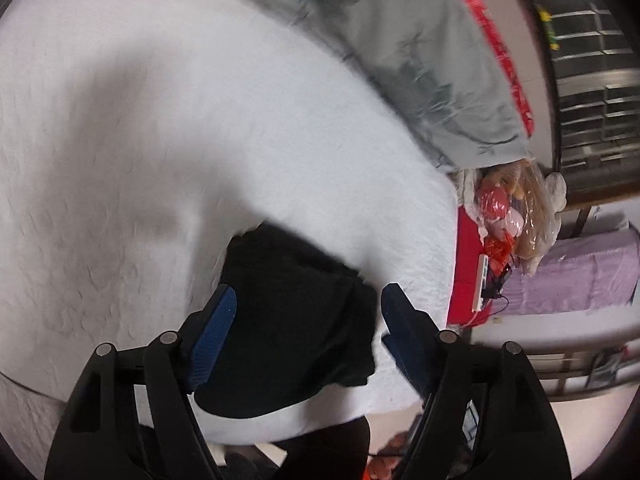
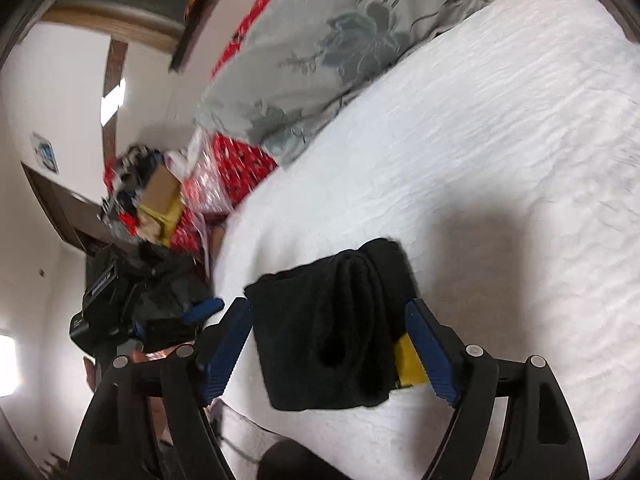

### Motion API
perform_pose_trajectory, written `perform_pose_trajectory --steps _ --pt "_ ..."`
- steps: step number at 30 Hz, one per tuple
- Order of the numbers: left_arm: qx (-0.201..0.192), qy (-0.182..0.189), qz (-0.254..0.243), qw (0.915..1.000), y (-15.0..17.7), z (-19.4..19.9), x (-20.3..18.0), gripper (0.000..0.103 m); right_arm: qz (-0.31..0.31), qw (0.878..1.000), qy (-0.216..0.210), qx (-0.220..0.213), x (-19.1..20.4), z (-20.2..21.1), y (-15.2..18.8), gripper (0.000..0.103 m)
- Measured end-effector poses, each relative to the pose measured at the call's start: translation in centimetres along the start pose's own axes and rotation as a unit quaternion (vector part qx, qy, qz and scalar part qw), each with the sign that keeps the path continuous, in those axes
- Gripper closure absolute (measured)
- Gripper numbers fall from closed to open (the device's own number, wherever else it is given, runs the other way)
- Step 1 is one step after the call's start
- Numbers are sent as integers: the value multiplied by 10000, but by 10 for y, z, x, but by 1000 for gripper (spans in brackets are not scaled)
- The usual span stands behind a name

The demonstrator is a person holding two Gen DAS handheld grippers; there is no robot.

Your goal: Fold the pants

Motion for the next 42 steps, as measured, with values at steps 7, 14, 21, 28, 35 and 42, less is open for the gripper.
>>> perform_pose_trajectory --steps 7,14,21,28,35,42 --pt "-110 -783 -230 9966 7 -40 15 48 810 9937 664 396 2 -49 14 77" --pt "-198 -1266 -565 9901 1 -65 12 51 925 9919 824 276 -6 -52 -8 84" --pt "-404 -1353 -570 9883 5 -50 13 50 545 9948 783 362 -20 -44 0 68" --pt "-931 -1621 -1004 9772 16 -16 9 50 590 9959 539 425 -1 -25 5 41" --pt "-973 -1872 -1325 9685 31 -9 10 50 951 9892 939 603 -7 -28 28 41" --pt "-576 -1423 -600 9863 53 0 34 46 1068 9869 1010 667 -9 -17 26 76"
Point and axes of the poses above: each gripper's, at about its wrist camera, not at the fingertips, and z roughly against the way its jaws point, x to its left, y to its underside, the point moved 6 cm from there along -z, roughly the way its jaws point, and after that the axes turned 13 degrees about -x, right-handed, at the moved point
